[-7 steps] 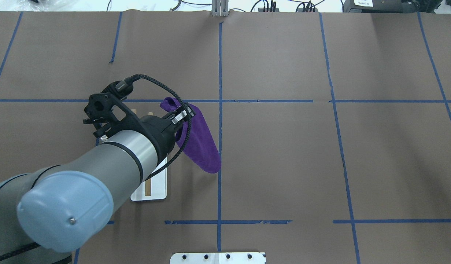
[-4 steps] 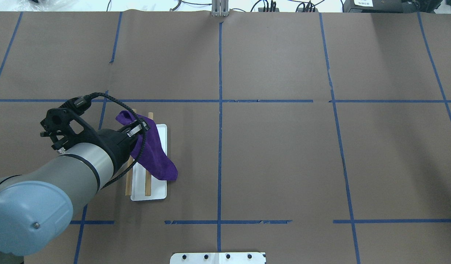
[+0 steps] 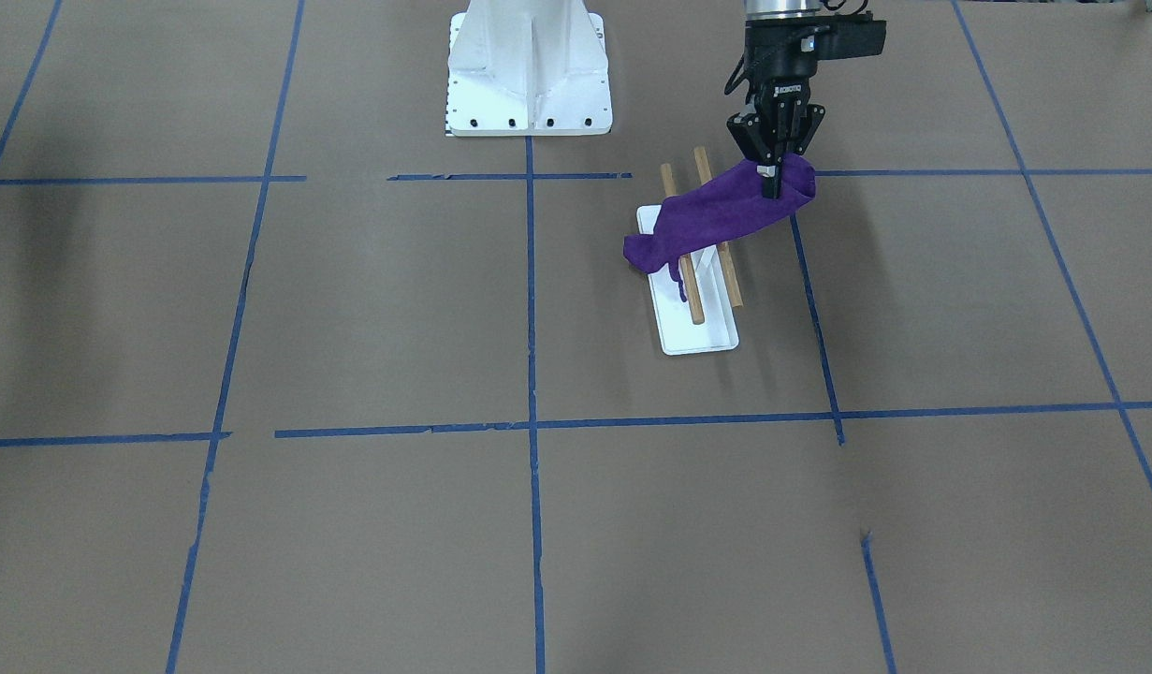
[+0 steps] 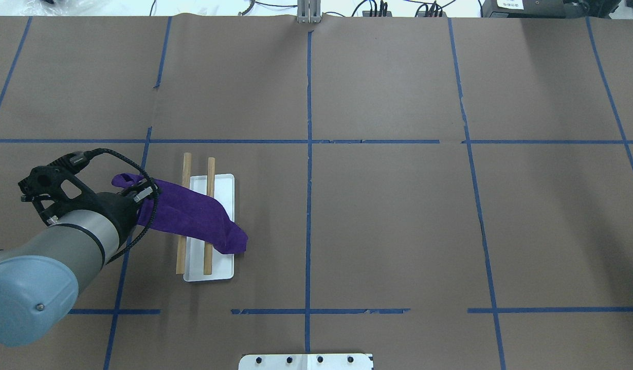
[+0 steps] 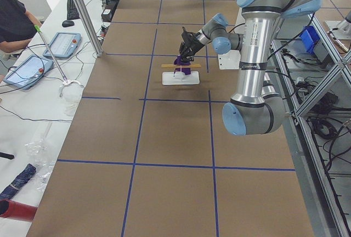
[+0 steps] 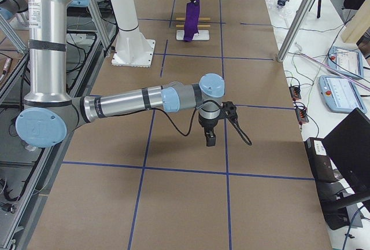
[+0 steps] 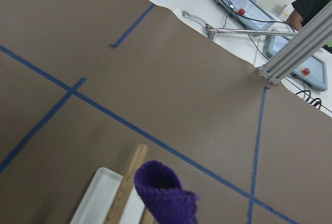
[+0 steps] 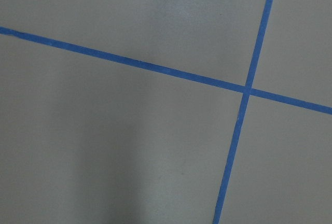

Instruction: Hang towel on rack

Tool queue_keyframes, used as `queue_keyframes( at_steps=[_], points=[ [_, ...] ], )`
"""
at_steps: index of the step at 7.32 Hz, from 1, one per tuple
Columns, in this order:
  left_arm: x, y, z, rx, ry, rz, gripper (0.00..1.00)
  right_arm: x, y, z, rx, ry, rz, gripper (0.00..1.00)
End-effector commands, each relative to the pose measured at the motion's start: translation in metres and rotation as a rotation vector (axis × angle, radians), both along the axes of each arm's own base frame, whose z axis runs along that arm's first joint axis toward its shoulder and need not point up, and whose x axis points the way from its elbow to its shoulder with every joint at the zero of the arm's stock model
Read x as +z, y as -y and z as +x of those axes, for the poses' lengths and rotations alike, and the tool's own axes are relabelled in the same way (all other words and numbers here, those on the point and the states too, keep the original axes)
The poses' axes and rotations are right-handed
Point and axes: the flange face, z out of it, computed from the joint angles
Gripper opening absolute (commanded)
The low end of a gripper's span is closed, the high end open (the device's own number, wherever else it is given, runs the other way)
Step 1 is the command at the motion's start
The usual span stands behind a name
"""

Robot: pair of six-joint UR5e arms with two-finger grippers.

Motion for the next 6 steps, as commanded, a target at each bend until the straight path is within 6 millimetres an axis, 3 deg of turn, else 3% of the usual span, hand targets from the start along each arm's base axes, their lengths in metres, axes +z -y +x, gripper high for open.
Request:
queue_keyframes(
  at_steps=[1, 3, 4, 5, 6],
  points=[
    [0.026, 0.006, 0.008, 0.003, 0.07, -0.013, 0.0, 0.003, 0.0, 0.0, 0.001, -0.008, -0.004, 1.0],
    [0.042, 0.01, 0.021, 0.007, 0.105, -0.026, 0.0, 0.007, -0.001, 0.001, 0.002, -0.008, -0.014, 1.0],
    [0.049, 0.011, 0.023, 0.02, 0.134, -0.021, 0.73, 0.008, 0.0, 0.001, 0.003, -0.004, -0.02, 1.0],
    [0.046, 0.012, 0.021, 0.069, 0.18, 0.019, 1.0, 0.009, -0.001, 0.001, 0.001, -0.005, -0.021, 1.0],
    [0.046, 0.015, 0.018, 0.082, 0.201, 0.032, 1.0, 0.014, -0.003, 0.008, 0.016, -0.002, -0.032, 1.0]
  ],
)
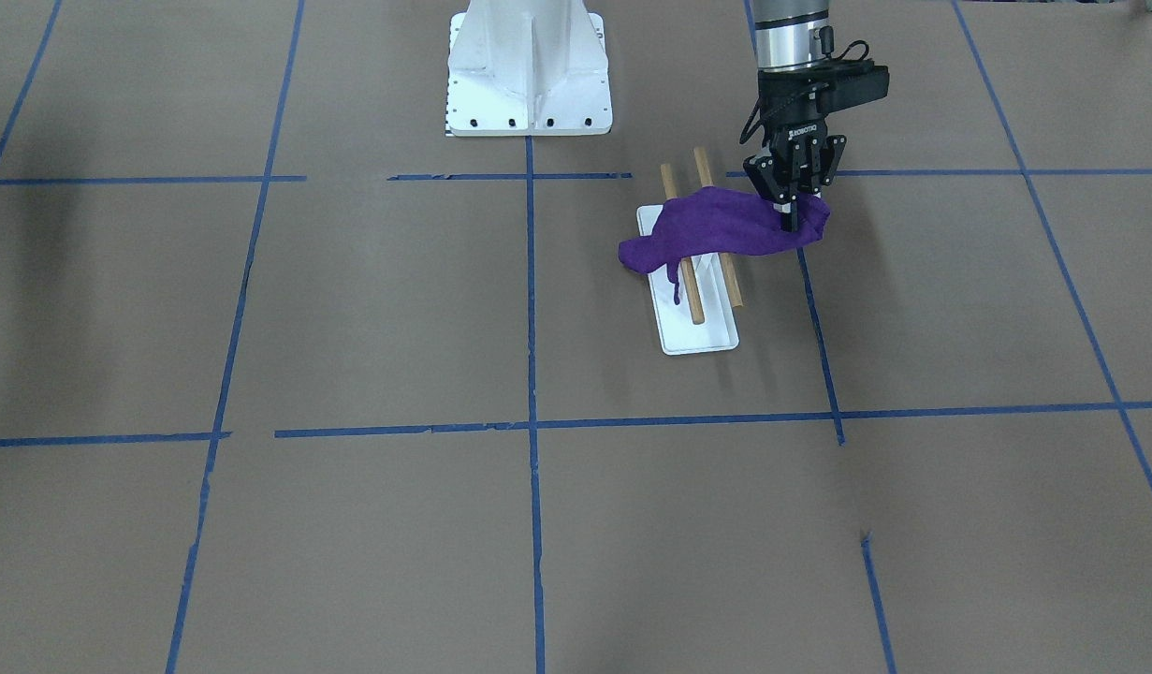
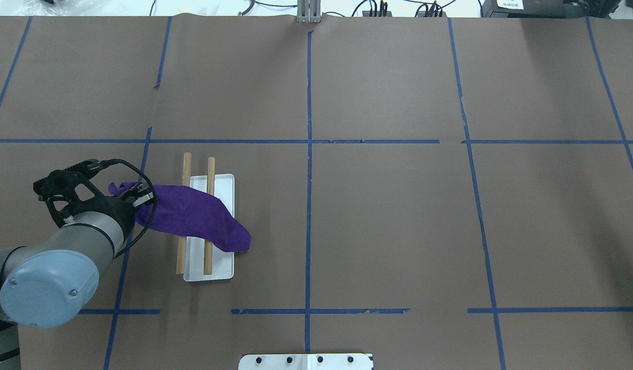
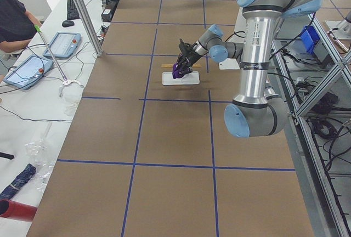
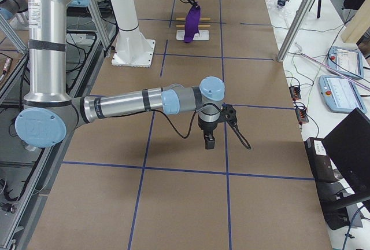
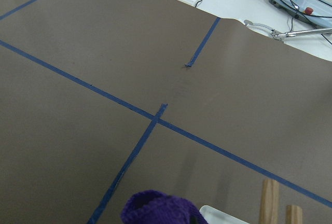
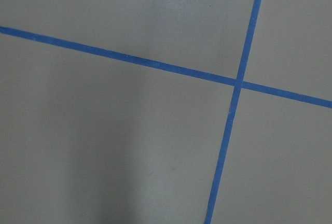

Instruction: Hang towel on rack

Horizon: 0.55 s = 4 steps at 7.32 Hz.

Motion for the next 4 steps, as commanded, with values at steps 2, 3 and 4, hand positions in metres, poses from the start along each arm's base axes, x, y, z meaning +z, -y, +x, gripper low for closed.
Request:
queue_keyframes(
  at_steps=[2, 3, 4],
  points=[
    [0.0, 0.028, -0.03, 0.137, 0.098, 0.012, 1.0, 0.01, -0.006, 0.023, 0.048, 0.003, -0.028, 1.0],
    [0.002, 0.042, -0.044, 0.2, 0.125, 0.001, 1.0, 0.014, -0.011, 0.027, 0.051, 0.005, -0.032, 1.0],
    [0.002, 0.049, -0.054, 0.296, 0.11, -0.039, 1.0, 0.015, -0.012, 0.027, 0.049, 0.006, -0.033, 1.0]
  ],
)
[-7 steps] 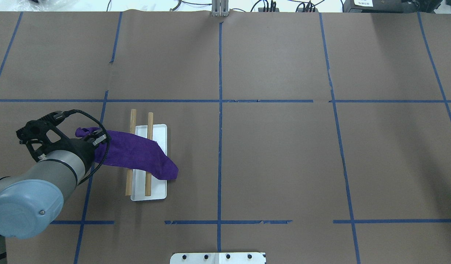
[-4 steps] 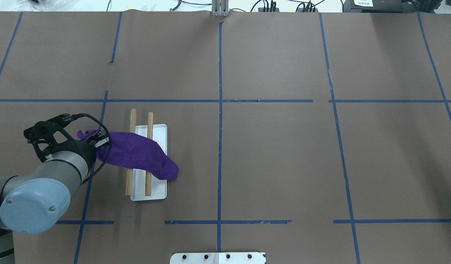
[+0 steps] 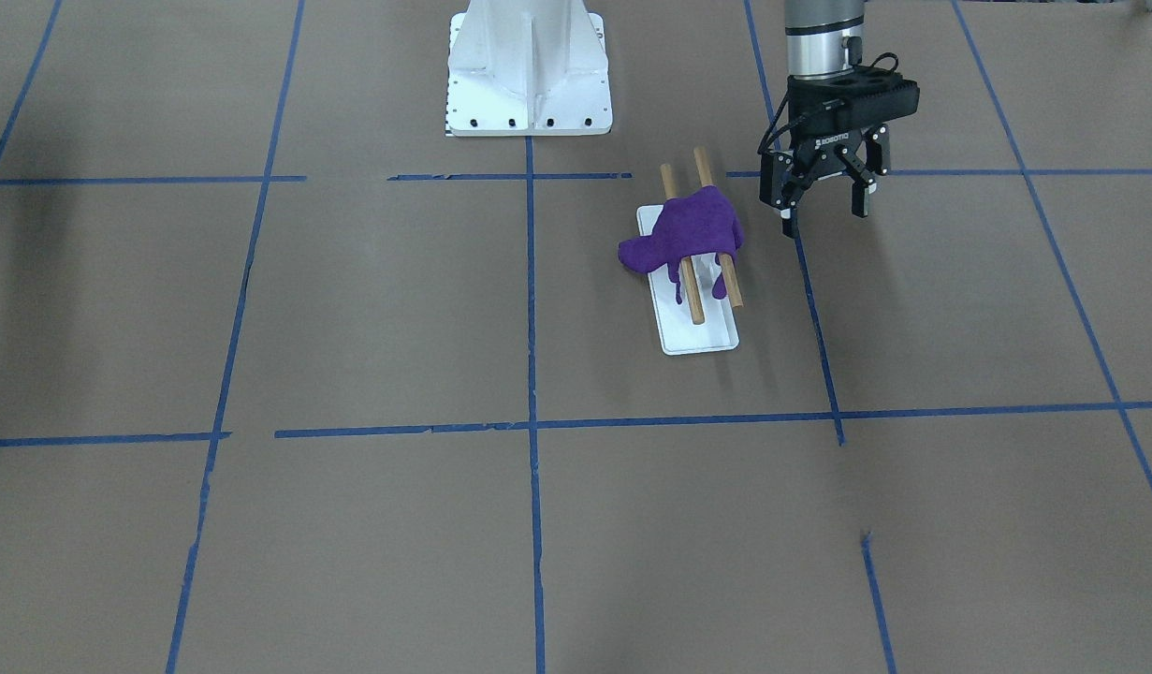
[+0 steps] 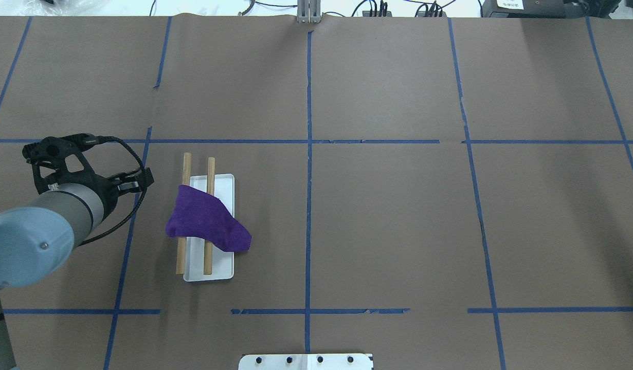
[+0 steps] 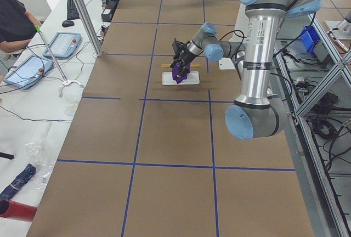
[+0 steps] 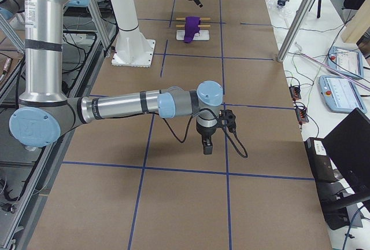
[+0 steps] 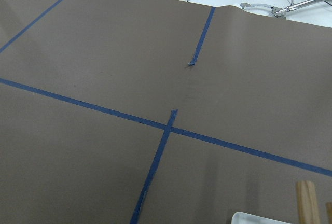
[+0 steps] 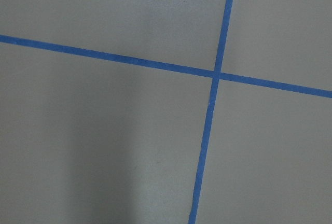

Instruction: Hang towel on rack

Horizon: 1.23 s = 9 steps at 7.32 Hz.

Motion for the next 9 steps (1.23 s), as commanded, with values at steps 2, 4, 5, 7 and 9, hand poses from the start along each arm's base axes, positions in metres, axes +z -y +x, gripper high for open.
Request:
queue_keyframes(
  at_steps=[2, 4, 5, 7, 9],
  points=[
    [0.004, 0.006, -0.01, 0.271, -0.091, -0.195, 1.0, 0.008, -0.008, 0.003, 0.001, 0.001, -0.011, 1.0],
    [0.003, 0.04, -0.066, 0.448, -0.146, -0.213, 1.0, 0.009, -0.01, 0.008, 0.009, 0.002, -0.01, 1.0],
    [0.021, 0.076, -0.107, 0.47, -0.11, -0.174, 1.0, 0.009, -0.009, 0.013, 0.022, 0.006, -0.013, 1.0],
    [0.088, 0.151, -0.208, 0.518, 0.038, -0.117, 1.0, 0.004, -0.008, 0.014, 0.025, 0.058, -0.018, 1.0],
    [0.116, 0.215, -0.297, 0.588, 0.163, -0.097, 1.0, 0.019, -0.011, 0.018, 0.036, 0.07, -0.049, 1.0]
  ],
)
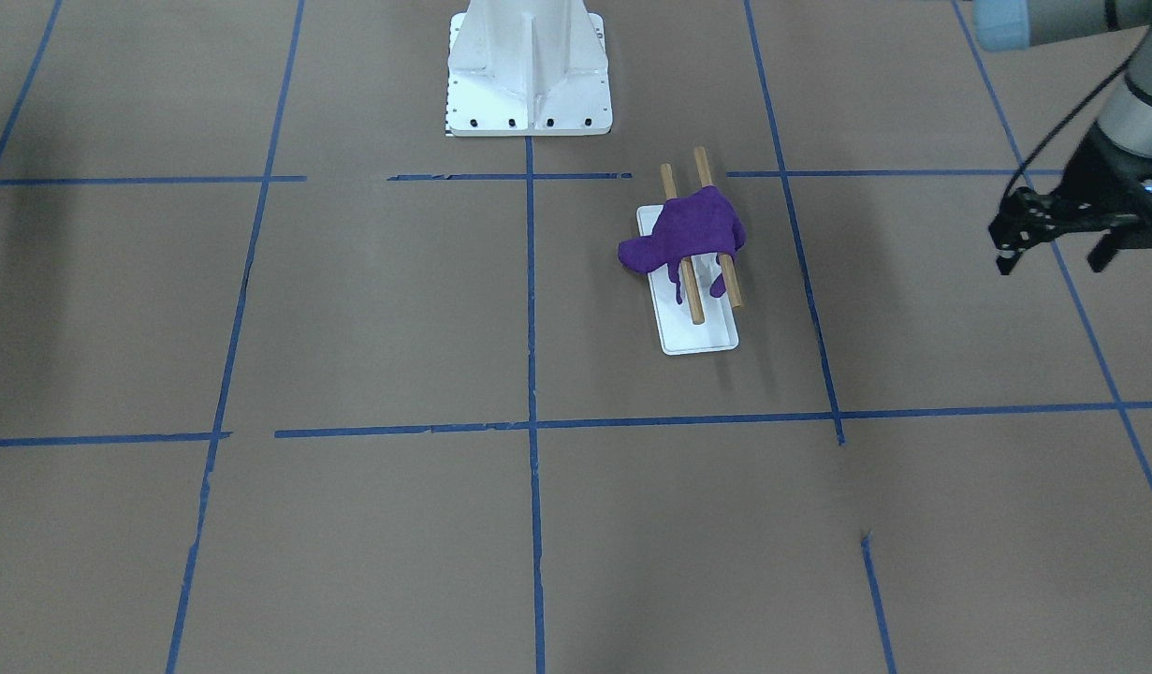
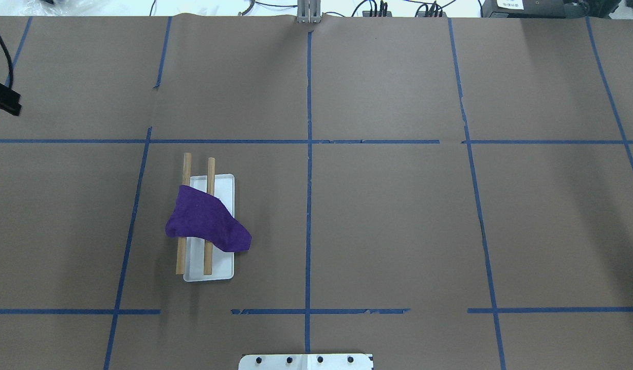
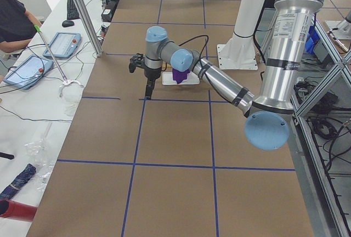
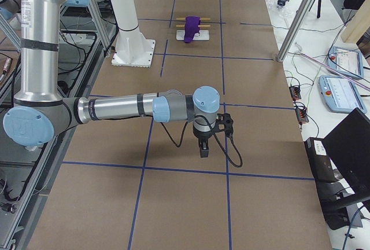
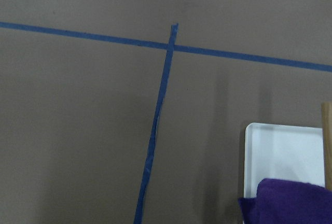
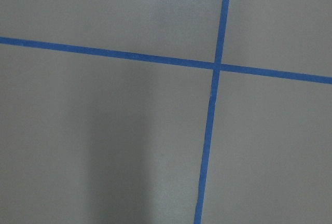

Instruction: Hang towel on rack

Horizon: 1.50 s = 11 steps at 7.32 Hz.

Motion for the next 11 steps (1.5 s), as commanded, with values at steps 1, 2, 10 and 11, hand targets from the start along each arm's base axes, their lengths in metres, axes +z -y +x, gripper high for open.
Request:
queue_keyframes(
  at_steps=[1, 2, 10, 11],
  points=[
    [0.035, 0.041, -0.088, 0.059, 0.078, 0.03, 1.0, 0.016, -0.004, 0.018, 0.036, 0.011, -0.027, 1.0],
    [0.053, 0.044, -0.107, 0.071, 0.09, 0.022, 1.0, 0.024, -0.006, 0.039, 0.05, 0.009, -0.012, 1.0],
    [0.231, -0.022, -0.18, 0.133, -0.144, -0.194, 1.0, 0.042, -0.005, 0.053, 0.075, 0.052, -0.041, 1.0],
    [0.224, -0.026, -0.179, 0.131, -0.142, -0.185, 1.0, 0.043, -0.005, 0.053, 0.075, 0.052, -0.042, 1.0]
  ],
)
